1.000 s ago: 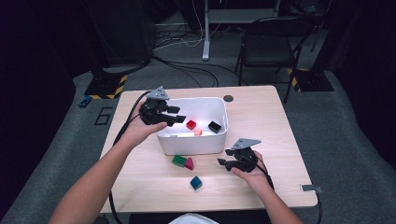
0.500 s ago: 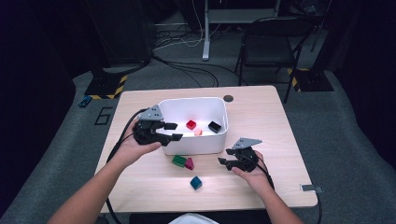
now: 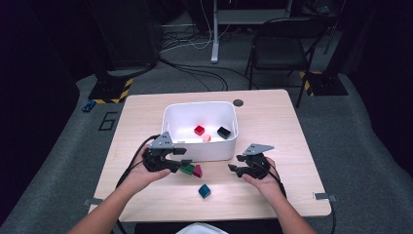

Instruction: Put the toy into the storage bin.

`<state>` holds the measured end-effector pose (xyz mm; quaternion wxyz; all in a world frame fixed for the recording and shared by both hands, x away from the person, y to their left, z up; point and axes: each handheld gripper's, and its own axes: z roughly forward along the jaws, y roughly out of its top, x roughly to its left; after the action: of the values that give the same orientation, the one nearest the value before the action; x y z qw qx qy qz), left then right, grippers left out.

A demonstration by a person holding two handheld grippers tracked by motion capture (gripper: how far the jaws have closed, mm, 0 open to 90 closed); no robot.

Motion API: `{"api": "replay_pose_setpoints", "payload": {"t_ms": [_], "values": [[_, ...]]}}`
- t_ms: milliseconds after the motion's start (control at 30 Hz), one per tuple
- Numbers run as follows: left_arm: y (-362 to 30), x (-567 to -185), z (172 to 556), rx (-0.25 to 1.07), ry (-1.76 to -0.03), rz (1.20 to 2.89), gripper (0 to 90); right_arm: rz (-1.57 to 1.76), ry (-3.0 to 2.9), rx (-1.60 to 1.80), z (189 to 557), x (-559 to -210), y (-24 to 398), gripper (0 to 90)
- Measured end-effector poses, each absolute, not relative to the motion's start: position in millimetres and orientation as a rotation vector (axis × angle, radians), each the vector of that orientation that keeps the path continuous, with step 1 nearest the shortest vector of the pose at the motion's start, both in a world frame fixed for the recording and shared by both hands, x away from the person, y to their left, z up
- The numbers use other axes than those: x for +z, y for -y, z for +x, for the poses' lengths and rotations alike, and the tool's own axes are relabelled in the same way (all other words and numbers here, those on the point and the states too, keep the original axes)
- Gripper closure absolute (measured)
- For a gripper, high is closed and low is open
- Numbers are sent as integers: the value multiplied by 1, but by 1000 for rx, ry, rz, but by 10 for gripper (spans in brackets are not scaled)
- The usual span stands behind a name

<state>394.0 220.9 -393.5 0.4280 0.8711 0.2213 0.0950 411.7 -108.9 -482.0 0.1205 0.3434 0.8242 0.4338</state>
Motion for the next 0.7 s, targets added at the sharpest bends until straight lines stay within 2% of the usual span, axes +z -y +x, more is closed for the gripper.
{"api": "replay_pose_setpoints", "payload": {"t_ms": [700], "values": [[-204,-449,378,162,-584,2181,504,1029,-2400,1255,413,-484,110,457]]}}
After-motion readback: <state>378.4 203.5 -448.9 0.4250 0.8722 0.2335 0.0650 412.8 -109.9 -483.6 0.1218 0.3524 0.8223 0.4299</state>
